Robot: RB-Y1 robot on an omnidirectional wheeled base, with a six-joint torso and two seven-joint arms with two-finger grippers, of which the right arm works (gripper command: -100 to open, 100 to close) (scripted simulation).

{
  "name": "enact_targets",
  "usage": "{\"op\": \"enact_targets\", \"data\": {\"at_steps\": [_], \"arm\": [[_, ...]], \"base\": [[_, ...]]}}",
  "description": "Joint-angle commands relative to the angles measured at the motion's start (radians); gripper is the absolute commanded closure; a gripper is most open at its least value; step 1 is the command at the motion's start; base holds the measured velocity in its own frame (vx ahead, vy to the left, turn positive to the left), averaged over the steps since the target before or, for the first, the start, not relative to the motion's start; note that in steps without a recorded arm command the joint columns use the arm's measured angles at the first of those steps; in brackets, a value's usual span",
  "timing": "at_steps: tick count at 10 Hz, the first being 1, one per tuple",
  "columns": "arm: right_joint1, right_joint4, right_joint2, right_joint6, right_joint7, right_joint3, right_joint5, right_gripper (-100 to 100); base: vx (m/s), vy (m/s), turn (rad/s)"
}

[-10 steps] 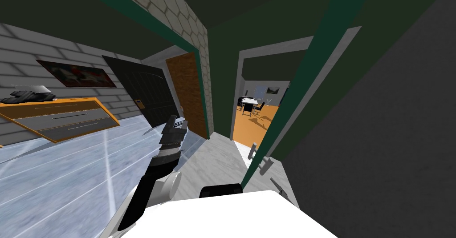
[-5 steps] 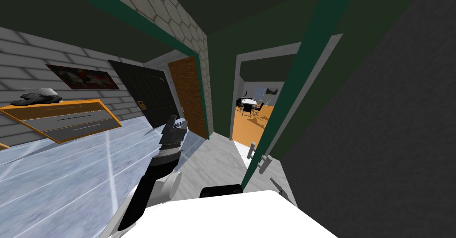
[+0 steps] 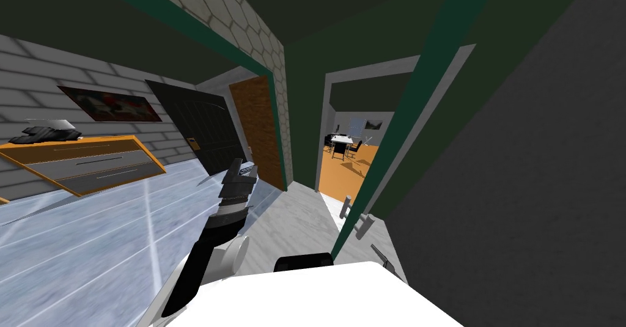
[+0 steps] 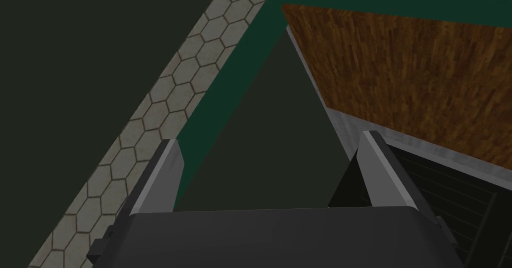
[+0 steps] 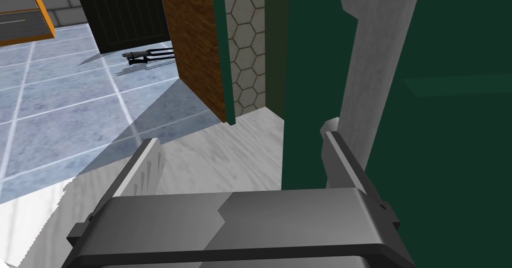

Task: Pull the door open

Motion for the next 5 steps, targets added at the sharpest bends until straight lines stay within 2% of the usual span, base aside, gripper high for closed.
{"op": "enact_targets", "data": {"at_steps": [1, 2, 3, 4, 5], "arm": [[0.000, 0.000, 0.000, 0.000, 0.000, 0.000, 0.000, -100], [0.000, 0.000, 0.000, 0.000, 0.000, 0.000, 0.000, -100], [-0.004, 0.005, 0.001, 0.017, 0.000, 0.001, 0.003, -100], [-0.004, 0.005, 0.001, 0.017, 0.000, 0.001, 0.003, -100], [-0.007, 0.010, 0.003, 0.028, 0.000, 0.002, 0.005, -100]], "base": [[0.012, 0.004, 0.021], [-0.007, -0.001, -0.024], [0.076, 0.061, -0.072], [0.127, 0.079, -0.041], [0.098, 0.072, -0.047]]}}
